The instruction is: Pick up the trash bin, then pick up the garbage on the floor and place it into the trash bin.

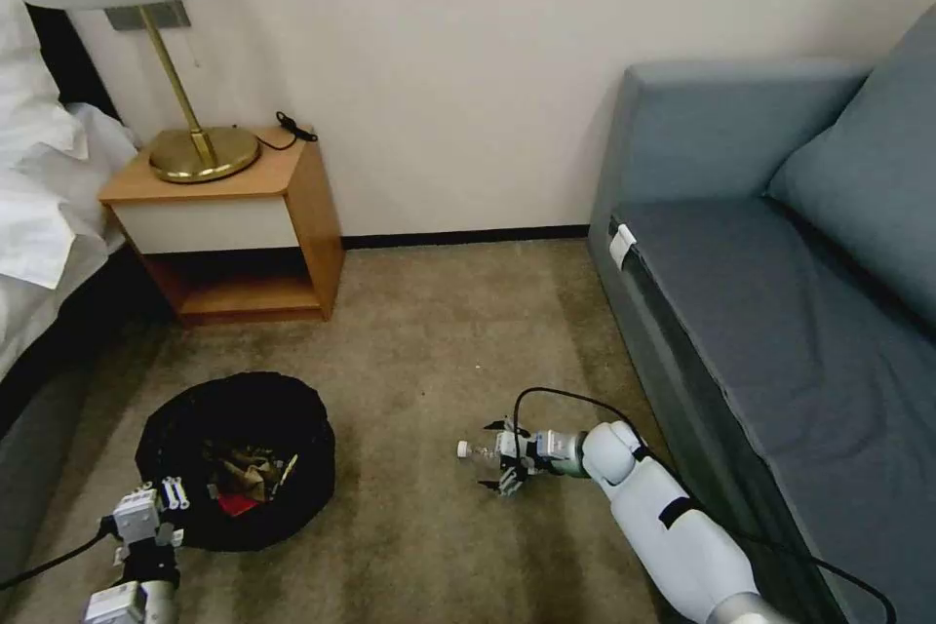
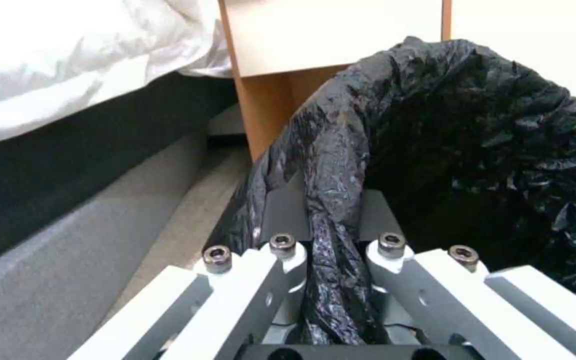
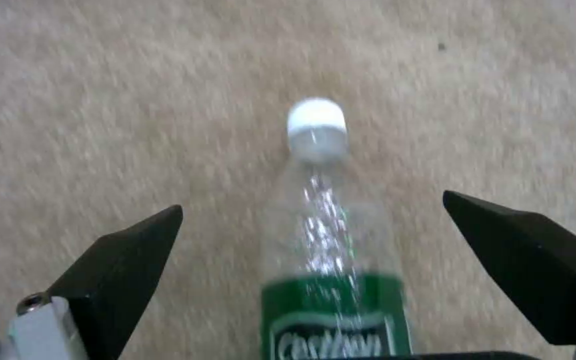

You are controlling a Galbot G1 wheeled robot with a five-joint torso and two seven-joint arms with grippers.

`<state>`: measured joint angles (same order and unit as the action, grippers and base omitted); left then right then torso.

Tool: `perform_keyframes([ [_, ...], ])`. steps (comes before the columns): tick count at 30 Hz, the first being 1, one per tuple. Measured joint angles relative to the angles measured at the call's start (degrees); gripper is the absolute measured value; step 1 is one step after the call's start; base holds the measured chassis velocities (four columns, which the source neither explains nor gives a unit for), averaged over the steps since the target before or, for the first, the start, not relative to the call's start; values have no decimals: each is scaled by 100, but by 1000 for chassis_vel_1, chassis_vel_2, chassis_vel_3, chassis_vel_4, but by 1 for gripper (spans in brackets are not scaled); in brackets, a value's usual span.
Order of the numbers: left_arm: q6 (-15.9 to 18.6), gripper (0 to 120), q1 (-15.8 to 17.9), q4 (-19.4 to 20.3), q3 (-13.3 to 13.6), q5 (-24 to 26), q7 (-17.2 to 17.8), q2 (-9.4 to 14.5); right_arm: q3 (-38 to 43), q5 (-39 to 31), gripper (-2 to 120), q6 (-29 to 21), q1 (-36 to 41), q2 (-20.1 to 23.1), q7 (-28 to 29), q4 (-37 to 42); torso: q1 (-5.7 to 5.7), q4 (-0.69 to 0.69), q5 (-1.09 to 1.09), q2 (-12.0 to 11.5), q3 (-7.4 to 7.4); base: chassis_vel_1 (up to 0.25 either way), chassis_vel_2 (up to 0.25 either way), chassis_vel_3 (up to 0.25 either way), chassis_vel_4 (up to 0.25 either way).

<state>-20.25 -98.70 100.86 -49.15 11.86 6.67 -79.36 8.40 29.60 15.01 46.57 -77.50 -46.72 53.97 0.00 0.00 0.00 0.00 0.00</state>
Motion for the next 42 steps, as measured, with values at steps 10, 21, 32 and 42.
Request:
perform_keyframes([
  [10,-16,6,-14,29,-12,-11,-4,-11,210,187,98,154,-154,-92,66,-471,0,0,0,0,0,0,0,0,0],
  [21,-17,6,-42,100,-17,-24,-3,-34,261,233,56,240,-72,-100,-105,-464,0,0,0,0,0,0,0,0,0],
  [32,-34,6,-45,92,-17,-24,-3,-40,281,214,28,267,-50,-107,-158,-375,0,0,0,0,0,0,0,0,0],
  [42,-45,6,-55,102,-17,-14,-1,-31,162,-49,25,240,-20,-115,-323,105,0,0,0,0,0,0,0,0,0],
])
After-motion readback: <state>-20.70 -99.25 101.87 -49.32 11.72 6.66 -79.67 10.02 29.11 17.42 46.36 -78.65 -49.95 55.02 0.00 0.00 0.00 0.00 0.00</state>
